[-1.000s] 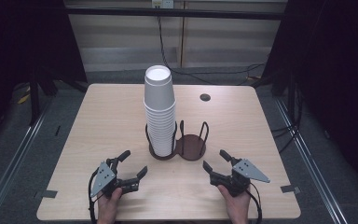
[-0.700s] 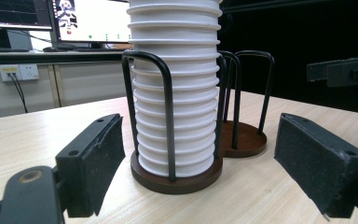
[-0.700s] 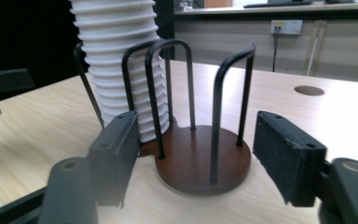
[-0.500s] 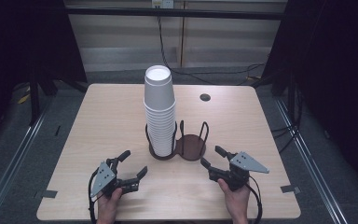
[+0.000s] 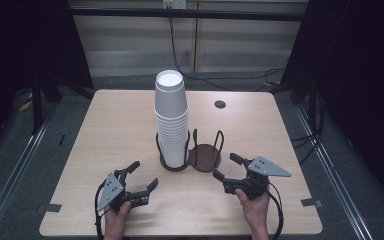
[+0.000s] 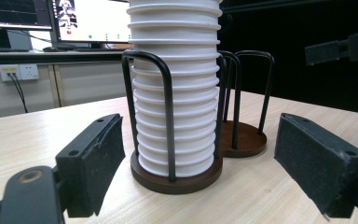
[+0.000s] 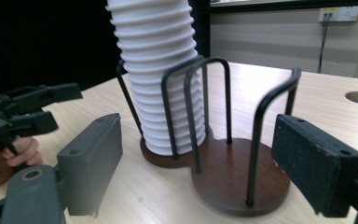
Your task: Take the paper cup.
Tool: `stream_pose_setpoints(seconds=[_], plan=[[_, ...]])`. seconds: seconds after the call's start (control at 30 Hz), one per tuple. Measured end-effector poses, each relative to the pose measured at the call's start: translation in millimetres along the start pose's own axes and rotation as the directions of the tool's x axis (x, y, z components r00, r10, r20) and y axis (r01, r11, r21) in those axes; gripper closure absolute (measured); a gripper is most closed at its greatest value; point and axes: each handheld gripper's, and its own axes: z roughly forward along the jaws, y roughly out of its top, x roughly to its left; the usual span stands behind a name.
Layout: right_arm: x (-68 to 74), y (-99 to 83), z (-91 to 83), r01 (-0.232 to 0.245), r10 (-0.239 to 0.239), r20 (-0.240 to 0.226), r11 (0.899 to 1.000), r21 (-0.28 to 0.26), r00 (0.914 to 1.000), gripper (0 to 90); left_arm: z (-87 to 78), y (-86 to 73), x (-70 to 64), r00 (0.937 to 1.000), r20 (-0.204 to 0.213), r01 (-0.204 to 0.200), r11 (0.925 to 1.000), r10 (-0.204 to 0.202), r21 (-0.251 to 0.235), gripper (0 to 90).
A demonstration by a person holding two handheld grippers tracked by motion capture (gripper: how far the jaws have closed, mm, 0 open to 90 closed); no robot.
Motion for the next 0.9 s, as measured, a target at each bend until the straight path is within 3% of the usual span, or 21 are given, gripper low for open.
stream_pose_setpoints(seconds=[0.2,0.37,0.77,0.9], plan=[[0.9,14.4,-0.6,0.032,-0.032,-0.031,0.999,-0.01,0.999,15.1,0.0,0.0,0.1,1.0,0.001,0.0,1.0,0.0,0.0,15.7],[1.2,23.8,2.4,0.053,-0.054,-0.094,0.998,-0.015,0.994,14.0,0.0,0.0,0.1,1.0,0.001,0.0,1.0,0.0,0.0,15.7],[5.6,50.0,13.4,0.091,-0.085,-0.132,0.995,0.035,0.9875,15.6,0.1,-0.3,-0.8,0.9999,0.005,0.012,0.9999,-0.012,-0.003,15.7],[5.8,57.6,16.1,0.097,-0.09,-0.163,0.994,0.039,0.9825,21.0,0.4,-0.5,-1.3,0.9996,0.016,0.022,0.9998,-0.022,-0.005,15.7]])
